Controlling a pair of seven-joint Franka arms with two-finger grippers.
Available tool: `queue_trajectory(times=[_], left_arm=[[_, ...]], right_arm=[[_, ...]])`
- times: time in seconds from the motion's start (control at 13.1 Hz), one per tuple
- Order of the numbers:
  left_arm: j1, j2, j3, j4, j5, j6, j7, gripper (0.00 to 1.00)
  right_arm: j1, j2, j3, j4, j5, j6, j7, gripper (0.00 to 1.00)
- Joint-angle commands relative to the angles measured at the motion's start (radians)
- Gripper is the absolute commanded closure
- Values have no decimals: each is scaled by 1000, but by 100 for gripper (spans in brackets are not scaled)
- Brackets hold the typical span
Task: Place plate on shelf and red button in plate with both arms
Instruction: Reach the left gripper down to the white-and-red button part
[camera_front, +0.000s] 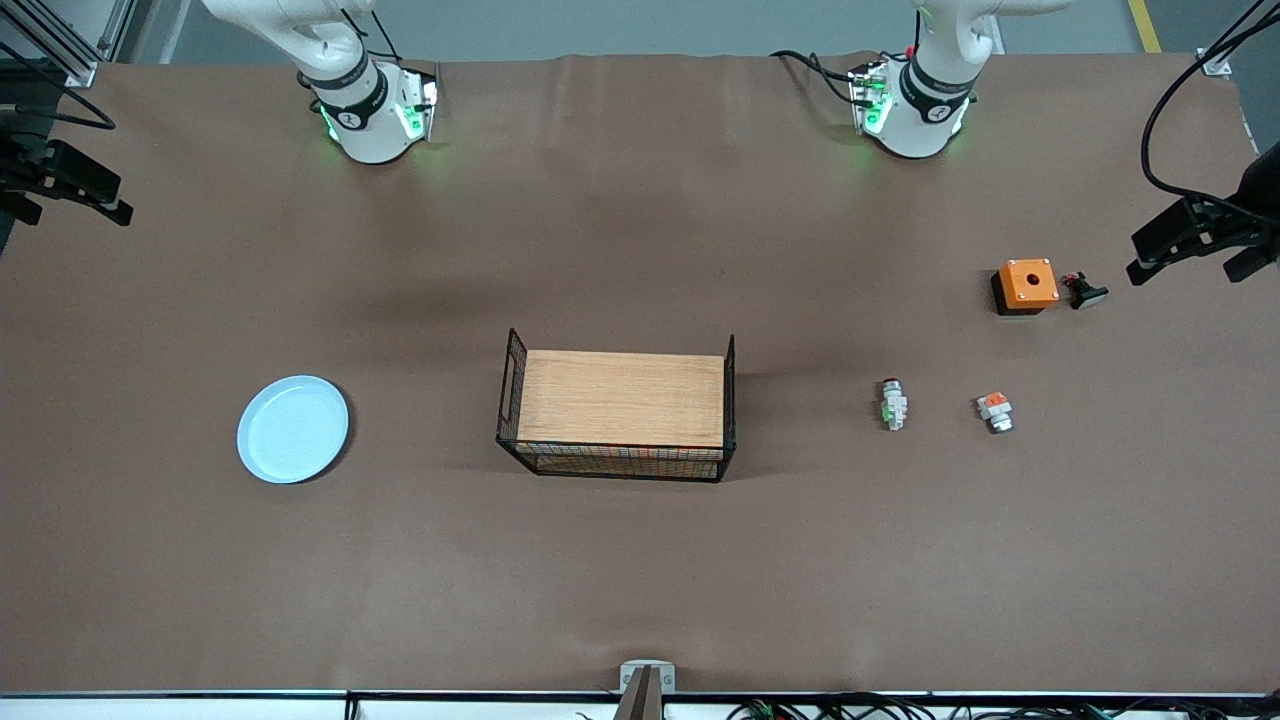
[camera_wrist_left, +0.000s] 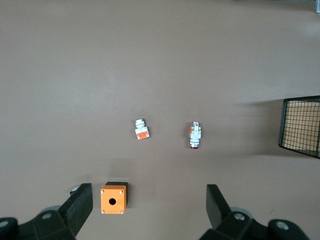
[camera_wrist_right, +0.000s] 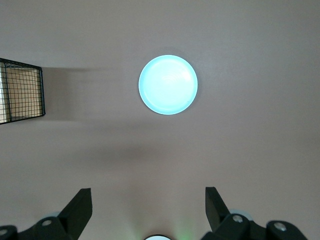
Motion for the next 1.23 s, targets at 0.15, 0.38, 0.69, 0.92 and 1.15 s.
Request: queue_trajectory(times=[0.15,0.38,0.69,0.92,1.15], left_arm=[[7,9,0,22,-16,-20,17,0],[7,9,0,16,-19,-20,23,0],[12,40,1,10,-16,-90,9,0],[0,135,-3,-1,-22,-117,0,0],[-13,221,-12,-28,-56,-50,-29,0]], right_arm=[[-2,-30,1,-30,-16,9,-12,0],[-1,-30,1,-30,-17,9,-10,0],[-2,-30,1,-30,-17,9,-10,0],[-2,-29,1,-30,-17,9,-12,0],[-2,-27,1,-27,-17,10,-12,0]])
